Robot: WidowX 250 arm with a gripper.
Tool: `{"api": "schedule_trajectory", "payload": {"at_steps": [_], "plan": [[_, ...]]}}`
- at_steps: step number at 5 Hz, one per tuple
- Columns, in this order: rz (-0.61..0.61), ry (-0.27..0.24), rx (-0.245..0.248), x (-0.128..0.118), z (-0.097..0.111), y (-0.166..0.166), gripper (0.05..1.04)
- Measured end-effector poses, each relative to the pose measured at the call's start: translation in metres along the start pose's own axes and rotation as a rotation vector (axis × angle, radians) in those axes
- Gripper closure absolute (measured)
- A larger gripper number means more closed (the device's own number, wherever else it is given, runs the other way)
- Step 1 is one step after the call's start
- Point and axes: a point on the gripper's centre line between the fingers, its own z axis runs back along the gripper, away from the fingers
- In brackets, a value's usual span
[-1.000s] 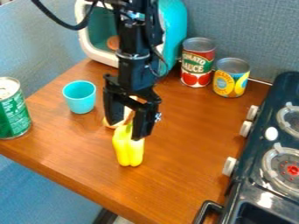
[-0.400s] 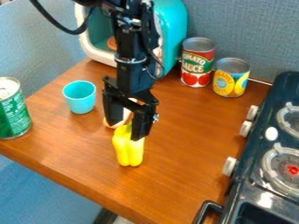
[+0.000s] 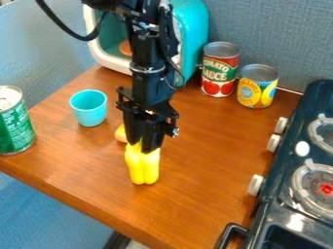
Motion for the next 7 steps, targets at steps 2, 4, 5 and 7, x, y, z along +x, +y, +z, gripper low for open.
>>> {"api": "schedule_trajectory", "payload": {"at_steps": [2, 4, 5, 7], "plan": [[0.003, 0.006, -0.003, 0.003, 0.001, 0.0, 0.946], [0.011, -0.028, 0.016, 0.016, 0.021, -0.001, 0.966], [-0.043, -0.125, 0.051, 0.049, 0.062, -0.019, 0.966], [-0.048, -0.057, 0.001, 0.124, 0.044, -0.025, 0.966]]}}
